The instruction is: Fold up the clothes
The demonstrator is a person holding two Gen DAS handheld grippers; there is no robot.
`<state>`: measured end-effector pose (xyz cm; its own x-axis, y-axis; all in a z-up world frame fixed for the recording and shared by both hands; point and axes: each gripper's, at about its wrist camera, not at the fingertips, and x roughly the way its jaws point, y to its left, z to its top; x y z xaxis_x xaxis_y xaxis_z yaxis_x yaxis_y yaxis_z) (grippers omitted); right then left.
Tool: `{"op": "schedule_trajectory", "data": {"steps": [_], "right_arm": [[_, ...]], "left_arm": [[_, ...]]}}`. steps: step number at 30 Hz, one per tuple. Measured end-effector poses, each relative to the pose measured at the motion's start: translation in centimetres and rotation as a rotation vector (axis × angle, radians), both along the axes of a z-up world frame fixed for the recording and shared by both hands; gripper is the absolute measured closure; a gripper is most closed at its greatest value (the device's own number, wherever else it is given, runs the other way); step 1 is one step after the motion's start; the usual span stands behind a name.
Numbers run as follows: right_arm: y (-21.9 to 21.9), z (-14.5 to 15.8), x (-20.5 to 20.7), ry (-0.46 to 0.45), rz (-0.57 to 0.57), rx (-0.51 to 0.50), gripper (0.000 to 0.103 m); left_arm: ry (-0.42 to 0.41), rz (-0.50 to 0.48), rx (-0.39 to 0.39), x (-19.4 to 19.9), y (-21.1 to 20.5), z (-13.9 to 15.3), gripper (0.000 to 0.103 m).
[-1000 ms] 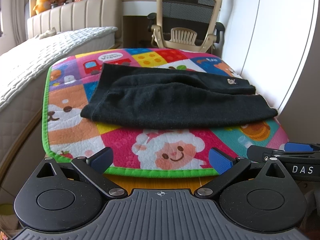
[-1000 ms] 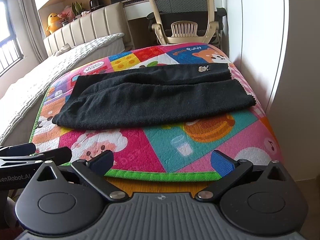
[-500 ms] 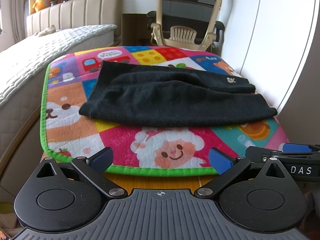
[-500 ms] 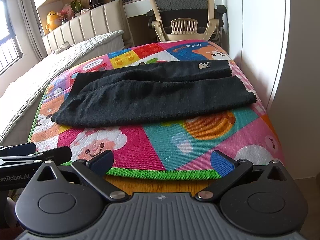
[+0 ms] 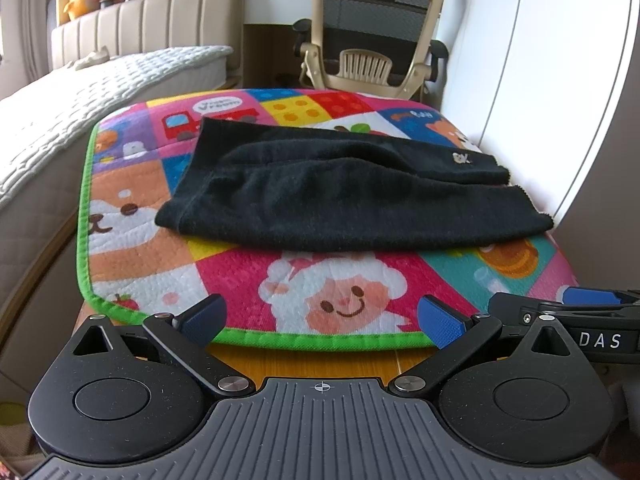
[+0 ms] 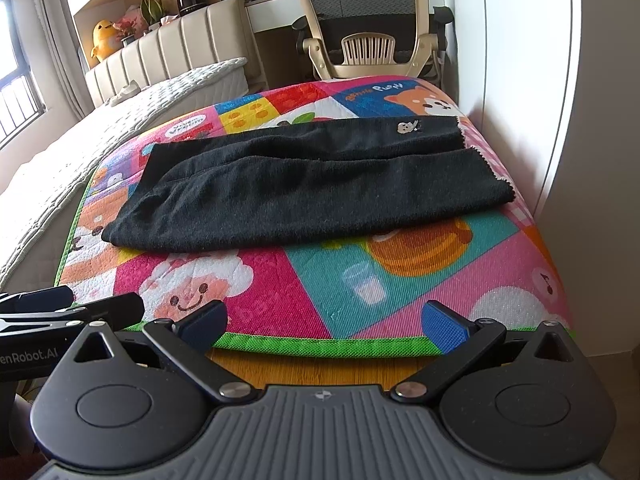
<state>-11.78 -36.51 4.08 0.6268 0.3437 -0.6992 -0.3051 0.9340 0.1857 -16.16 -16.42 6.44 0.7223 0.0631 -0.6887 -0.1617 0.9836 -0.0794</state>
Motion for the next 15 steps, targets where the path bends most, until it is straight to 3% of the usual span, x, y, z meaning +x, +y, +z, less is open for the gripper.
{"op": "schedule_trajectory", "data": {"steps": [15], "right_arm": [[0.38,-0.21,0.19,0.013,-0.001,-0.003,0.000]], "left_arm": [[0.006,-0.005,-0.004,0.19,0.07,-0.15,0.000]]}}
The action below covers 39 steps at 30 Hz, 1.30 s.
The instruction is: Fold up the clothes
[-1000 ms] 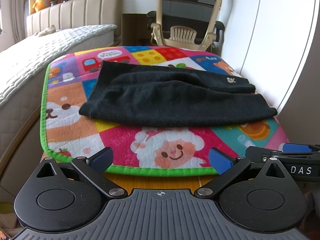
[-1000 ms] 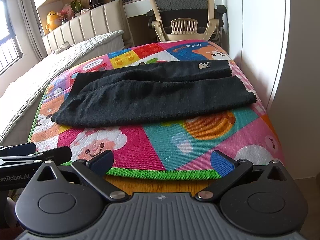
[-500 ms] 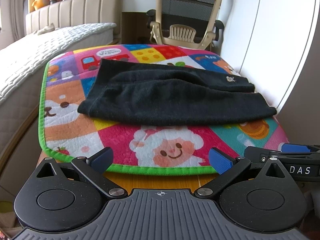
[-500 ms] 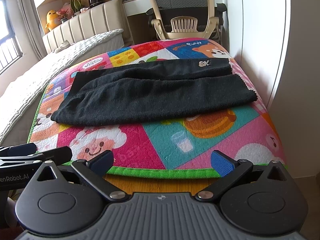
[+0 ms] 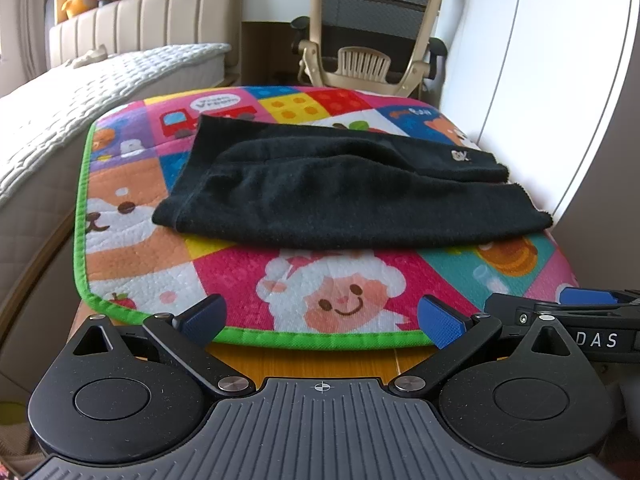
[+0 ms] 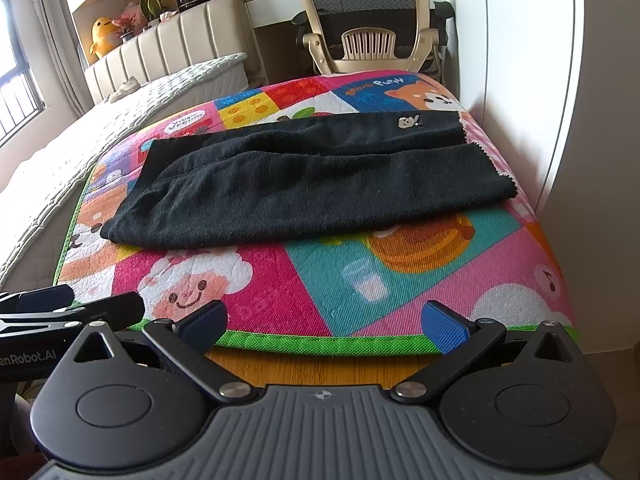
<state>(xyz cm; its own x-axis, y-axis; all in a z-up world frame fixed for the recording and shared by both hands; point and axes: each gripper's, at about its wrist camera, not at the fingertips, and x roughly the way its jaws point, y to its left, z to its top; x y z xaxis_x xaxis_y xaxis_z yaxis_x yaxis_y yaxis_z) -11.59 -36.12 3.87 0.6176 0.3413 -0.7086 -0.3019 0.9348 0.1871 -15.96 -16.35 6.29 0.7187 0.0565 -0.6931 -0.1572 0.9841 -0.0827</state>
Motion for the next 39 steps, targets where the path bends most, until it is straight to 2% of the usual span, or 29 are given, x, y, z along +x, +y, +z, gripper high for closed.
{"op": "schedule_trajectory", "data": {"steps": [23,30,35,39], "right_arm": [[0.2,-0.1,1.1,0.003,0.023,0.014,0.000],[0.3,-1.2,3.5,0.016,0.030,0.005,0.000],[-0.7,-2.6,6.0,0.023,0.013,0.082,0.000],[-1.1,-3.4,8.1,0.032,-0.004,0.113,0.000]], "left_arm": [[-0.002,-0.014,-0.034,1.1,0.5,-0.1,0.000],[-0.018,-0.023,-0.055,3.1,1.0,-0.8,0.000],[-0.020,-0.035,-0.120,5.1,2.1,-2.3,0.000],[-0.019,-0.023,-0.116,6.9,2.7,-3.1,0.000]]}}
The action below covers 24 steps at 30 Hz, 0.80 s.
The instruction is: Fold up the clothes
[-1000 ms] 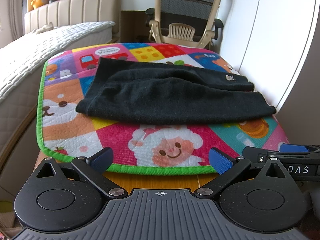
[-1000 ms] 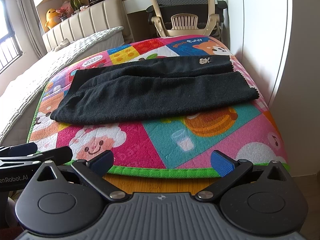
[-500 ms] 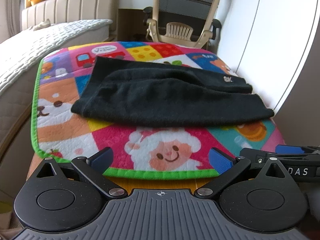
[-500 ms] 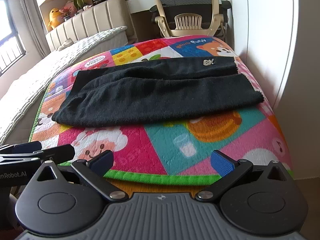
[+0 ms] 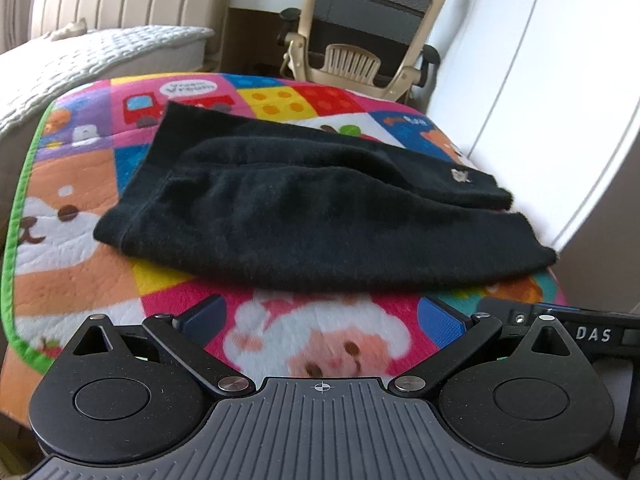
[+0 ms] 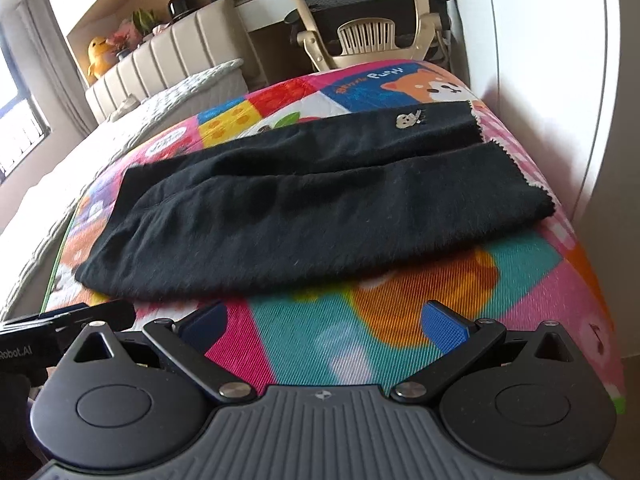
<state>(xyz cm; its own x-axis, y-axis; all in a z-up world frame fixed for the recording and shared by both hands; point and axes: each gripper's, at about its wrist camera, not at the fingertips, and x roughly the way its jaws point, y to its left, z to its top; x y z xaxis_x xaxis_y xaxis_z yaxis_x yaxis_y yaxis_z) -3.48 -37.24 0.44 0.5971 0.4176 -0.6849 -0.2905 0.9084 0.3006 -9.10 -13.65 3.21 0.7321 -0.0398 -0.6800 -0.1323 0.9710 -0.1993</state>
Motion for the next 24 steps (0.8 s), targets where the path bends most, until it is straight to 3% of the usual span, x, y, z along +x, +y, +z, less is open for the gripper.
{"op": "schedule_trajectory", "data": {"steps": [9,13,17,24], "right_arm": [[-1.3,-0.9,2.3,0.006,-0.034,0.111,0.000],[-2.6,-1.7,1.7,-0.025,-0.068,0.215,0.000],[-2.4,-1.5,2.0,-0.023,-0.027,0.184,0.000],[-0.3,-0.6,2.8,-0.024,0.082,0.016,0.000]], "left_arm": [[-0.017,0.054,0.028,4.4,1.8,-0.7,0.000],[-0.038,0.083,0.015,5.6,2.9,-1.2,0.000],[-0.037,0.094,-0.034,5.9,4.2,-2.2,0.000],[-0.071,0.061,-0.080,5.4,5.0,-2.7,0.000]]}}
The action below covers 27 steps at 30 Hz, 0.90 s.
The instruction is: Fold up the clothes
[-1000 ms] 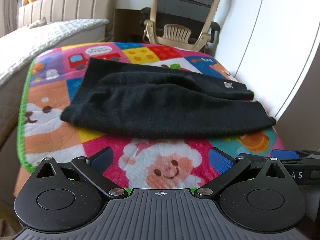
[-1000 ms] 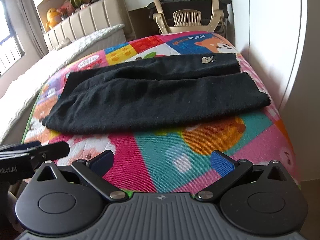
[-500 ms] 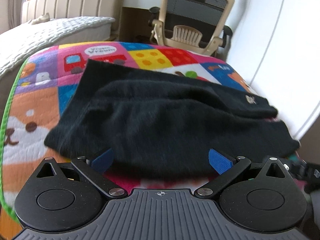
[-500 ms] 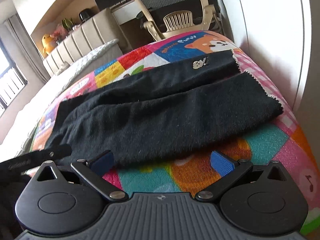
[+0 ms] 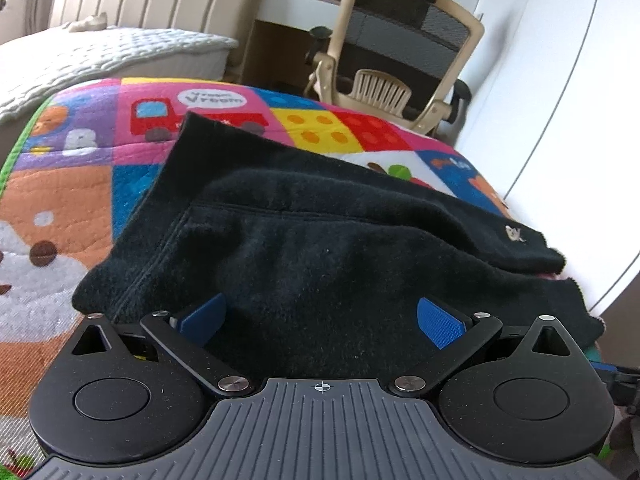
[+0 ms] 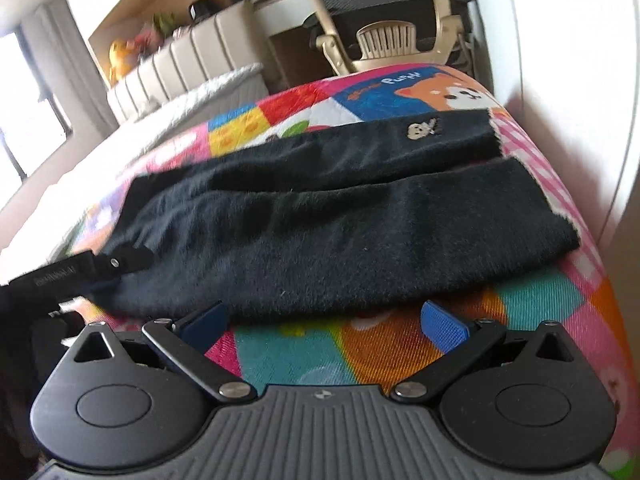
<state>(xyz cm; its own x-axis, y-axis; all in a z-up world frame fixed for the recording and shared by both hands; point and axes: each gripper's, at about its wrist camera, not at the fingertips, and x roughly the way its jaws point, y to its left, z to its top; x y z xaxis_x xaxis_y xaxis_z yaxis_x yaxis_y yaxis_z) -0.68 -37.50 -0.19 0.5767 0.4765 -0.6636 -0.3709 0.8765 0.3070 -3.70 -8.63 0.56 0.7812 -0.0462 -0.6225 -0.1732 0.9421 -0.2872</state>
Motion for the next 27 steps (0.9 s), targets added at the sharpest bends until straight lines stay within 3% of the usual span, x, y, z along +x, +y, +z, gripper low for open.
{"op": "schedule_trajectory", "data": {"steps": [4,9,10,11,13,18,20,24,27], "right_arm": [[1.3,1.7,1.3,-0.067,0.031,-0.027,0.001],[4.9,4.8,3.8,-0.296,0.128,-0.133,0.022],[5.8,5.1,4.5,-0.323,0.155,-0.157,0.033],[6.8,5.3,5.2,-0.345,0.184,-0.180,0.051],[9.2,5.7,7.0,-0.364,0.246,-0.220,0.073],[14.8,6.3,10.2,-0.426,0.379,-0.244,0.073],[16.7,6.0,11.5,-0.443,0.433,-0.235,0.058],[20.6,4.6,13.6,-0.457,0.509,-0.285,0.055],[22.8,3.0,15.0,-0.430,0.544,-0.326,0.045]], "left_arm": [[0.008,-0.031,-0.033,0.0,0.7,0.1,0.000],[-0.008,-0.051,-0.079,-0.3,1.6,-0.1,0.000],[-0.011,-0.052,-0.075,-0.4,1.5,-0.1,0.000],[-0.013,-0.054,-0.066,-0.4,1.4,-0.1,0.000],[-0.015,-0.057,-0.049,-0.5,1.1,-0.2,0.000],[-0.020,-0.065,-0.054,-0.5,1.3,-0.2,0.000],[-0.027,-0.071,-0.074,-0.6,1.7,-0.2,0.000],[-0.036,-0.082,-0.097,-0.7,2.2,-0.3,0.000],[-0.044,-0.088,-0.099,-0.9,2.2,-0.4,0.000]]}}
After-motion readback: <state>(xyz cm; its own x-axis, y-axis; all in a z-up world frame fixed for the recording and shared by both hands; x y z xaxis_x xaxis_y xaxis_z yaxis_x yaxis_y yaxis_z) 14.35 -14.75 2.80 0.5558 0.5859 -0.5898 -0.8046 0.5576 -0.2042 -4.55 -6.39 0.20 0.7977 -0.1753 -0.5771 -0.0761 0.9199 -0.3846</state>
